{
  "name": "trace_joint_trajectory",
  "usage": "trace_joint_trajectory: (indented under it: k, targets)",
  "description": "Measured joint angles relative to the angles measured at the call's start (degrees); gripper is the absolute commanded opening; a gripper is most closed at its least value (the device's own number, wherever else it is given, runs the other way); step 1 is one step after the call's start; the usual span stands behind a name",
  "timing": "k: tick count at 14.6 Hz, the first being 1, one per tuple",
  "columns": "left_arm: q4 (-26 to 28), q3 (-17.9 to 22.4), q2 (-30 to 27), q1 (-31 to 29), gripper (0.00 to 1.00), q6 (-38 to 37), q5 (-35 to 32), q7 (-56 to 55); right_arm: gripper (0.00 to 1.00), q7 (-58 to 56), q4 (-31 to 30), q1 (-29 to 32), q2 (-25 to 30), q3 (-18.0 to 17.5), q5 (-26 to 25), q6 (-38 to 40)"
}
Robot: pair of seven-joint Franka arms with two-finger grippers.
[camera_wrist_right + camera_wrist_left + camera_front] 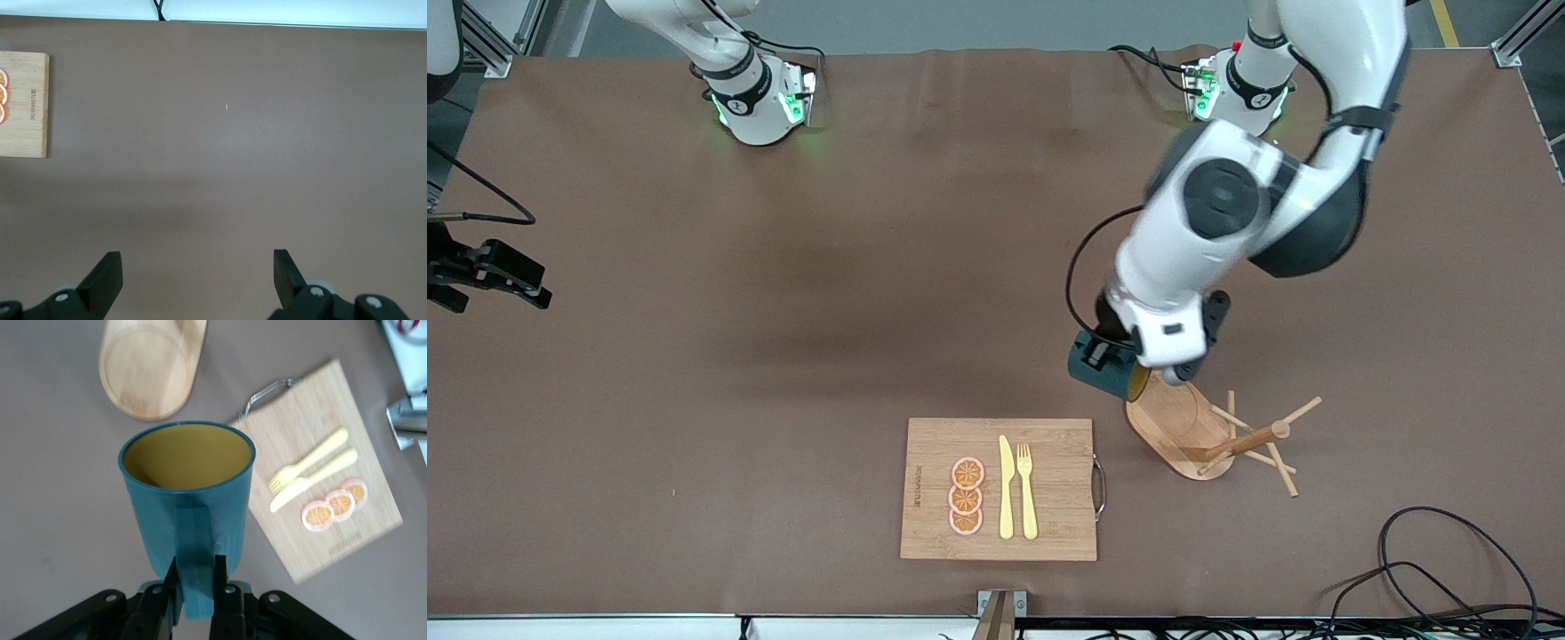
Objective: Pass cup and hang on rack
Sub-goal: 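Carry the mug with the left gripper over the wooden rack, then lower the mug onto a rack peg with the left gripper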
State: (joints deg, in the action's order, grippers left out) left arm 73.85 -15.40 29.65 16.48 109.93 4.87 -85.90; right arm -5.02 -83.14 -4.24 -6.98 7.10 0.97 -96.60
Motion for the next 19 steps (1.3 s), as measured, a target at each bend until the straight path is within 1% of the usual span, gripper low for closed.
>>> trace_joint_trajectory:
  k: [2, 4, 9, 11, 19]
  targets:
    - [0.0, 0.0, 0.0, -3.8, 0.01, 0.0, 7.9, 4.0, 1.00, 0.0, 0.0, 0.0, 0.0, 0.0, 0.0, 0.0]
    - [0.0, 0.0, 0.0, -7.0, 0.01, 0.0, 13.8, 6.9, 1.00, 0.0, 0.0, 0.0, 0.0, 0.0, 0.0, 0.0]
    - [0.3, 0.1, 0.5, -12.7, 0.01, 0.0, 23.9, 13.3, 1.00, 0.0, 0.0, 0.0, 0.0, 0.0, 0.0, 0.0]
    - [0.5, 0.1, 1.3, -13.6, 0.01, 0.0, 26.2, 15.0, 1.00, 0.0, 0.0, 0.0, 0.0, 0.0, 0.0, 0.0]
    - [0.5, 0.2, 4.6, -19.2, 0.01, 0.1, 30.5, 20.6, 1.00, 0.0, 0.0, 0.0, 0.0, 0.0, 0.0, 0.1]
